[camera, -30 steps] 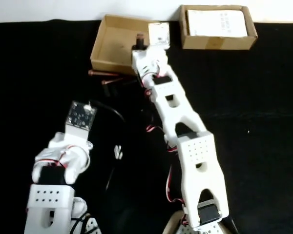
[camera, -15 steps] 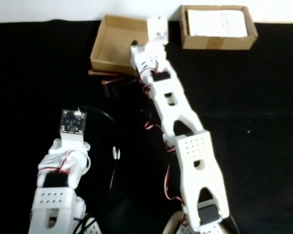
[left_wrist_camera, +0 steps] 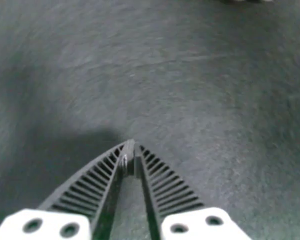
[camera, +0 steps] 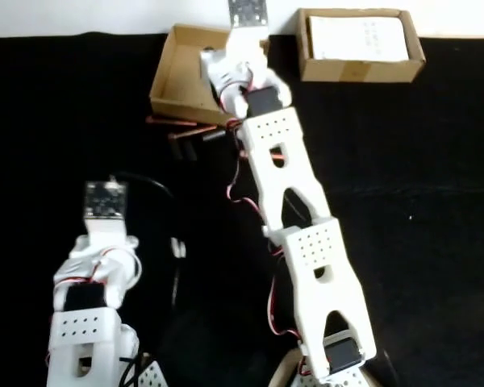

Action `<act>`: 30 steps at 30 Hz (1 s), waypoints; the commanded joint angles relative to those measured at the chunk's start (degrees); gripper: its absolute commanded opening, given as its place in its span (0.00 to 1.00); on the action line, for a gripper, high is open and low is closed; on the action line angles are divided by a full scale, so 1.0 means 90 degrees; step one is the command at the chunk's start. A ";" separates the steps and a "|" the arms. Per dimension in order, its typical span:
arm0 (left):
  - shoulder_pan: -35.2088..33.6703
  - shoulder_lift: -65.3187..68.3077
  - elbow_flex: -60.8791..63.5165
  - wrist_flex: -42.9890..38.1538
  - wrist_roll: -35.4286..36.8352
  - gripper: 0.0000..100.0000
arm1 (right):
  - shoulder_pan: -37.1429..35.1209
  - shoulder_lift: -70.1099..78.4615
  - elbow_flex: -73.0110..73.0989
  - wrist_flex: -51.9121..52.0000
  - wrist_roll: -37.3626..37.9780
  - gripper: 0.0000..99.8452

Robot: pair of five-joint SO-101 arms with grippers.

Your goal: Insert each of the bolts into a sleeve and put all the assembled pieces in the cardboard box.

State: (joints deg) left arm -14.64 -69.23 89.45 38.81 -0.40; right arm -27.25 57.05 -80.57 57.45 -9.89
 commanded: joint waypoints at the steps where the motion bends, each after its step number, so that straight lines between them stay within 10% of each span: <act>1: -0.0288 0.0015 -0.0337 0.0147 0.0420 0.10 | -0.0063 -0.0122 -0.1421 0.2027 -0.0020 0.20; 9: -0.0640 0.0034 -0.0503 0.0420 0.0694 0.10 | -0.1011 -0.0054 -0.1792 0.4244 0.0205 0.20; 30: -0.0620 0.6608 -0.4733 0.1514 0.0811 0.10 | -0.1011 0.0044 0.1607 0.1949 0.0752 0.16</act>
State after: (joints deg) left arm -20.00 -14.20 52.88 49.89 5.67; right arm -37.89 57.23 -66.59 78.11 -3.65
